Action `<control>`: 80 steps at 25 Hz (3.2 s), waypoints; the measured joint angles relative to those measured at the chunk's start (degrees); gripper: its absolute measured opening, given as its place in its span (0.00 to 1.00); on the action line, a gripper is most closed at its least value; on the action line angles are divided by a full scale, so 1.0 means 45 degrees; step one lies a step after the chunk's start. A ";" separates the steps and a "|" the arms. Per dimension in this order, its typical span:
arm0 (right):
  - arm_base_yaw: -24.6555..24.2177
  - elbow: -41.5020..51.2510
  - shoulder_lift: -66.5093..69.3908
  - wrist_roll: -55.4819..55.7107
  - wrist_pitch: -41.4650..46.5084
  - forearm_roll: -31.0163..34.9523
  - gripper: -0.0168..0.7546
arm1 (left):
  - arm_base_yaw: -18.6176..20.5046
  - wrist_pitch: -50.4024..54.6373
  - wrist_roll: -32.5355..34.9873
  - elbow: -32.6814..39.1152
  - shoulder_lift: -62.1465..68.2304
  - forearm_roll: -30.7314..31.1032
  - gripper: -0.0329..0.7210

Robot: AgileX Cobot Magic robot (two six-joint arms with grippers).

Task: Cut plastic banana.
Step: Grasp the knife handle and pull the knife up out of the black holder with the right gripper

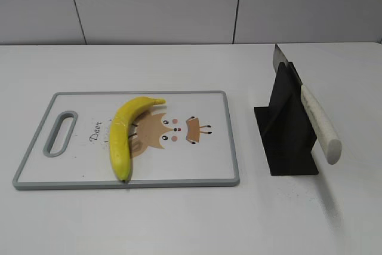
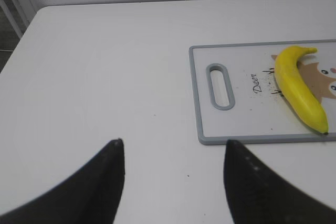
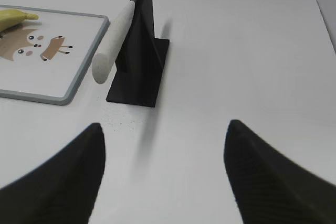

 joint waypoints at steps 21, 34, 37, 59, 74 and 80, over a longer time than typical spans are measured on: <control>0.0141 -0.3362 0.7842 0.0035 -0.0512 0.0115 0.74 | 0.0000 0.0000 0.0000 0.0000 0.0000 0.0000 0.79; 0.1156 -0.5616 1.1823 0.0566 0.0127 0.0730 0.74 | 0.0000 0.0000 0.0000 0.0000 0.0000 0.0000 0.78; 0.1795 -0.6132 1.2882 0.0615 0.0470 0.0672 0.74 | 0.0000 0.0000 0.0000 0.0000 0.0000 0.0000 0.78; 0.3084 -0.9257 1.9602 0.2589 0.1427 0.0005 0.71 | 0.0000 0.0000 0.0000 0.0000 0.0000 0.0000 0.77; 0.3119 -0.9437 2.1880 0.3257 0.1236 -0.0266 0.32 | 0.0000 0.0000 0.0000 0.0000 0.0000 0.0000 0.77; 0.3119 -0.9959 2.2112 0.3193 0.1919 -0.0291 0.28 | 0.0000 0.0000 0.0000 0.0000 0.0000 0.0000 0.77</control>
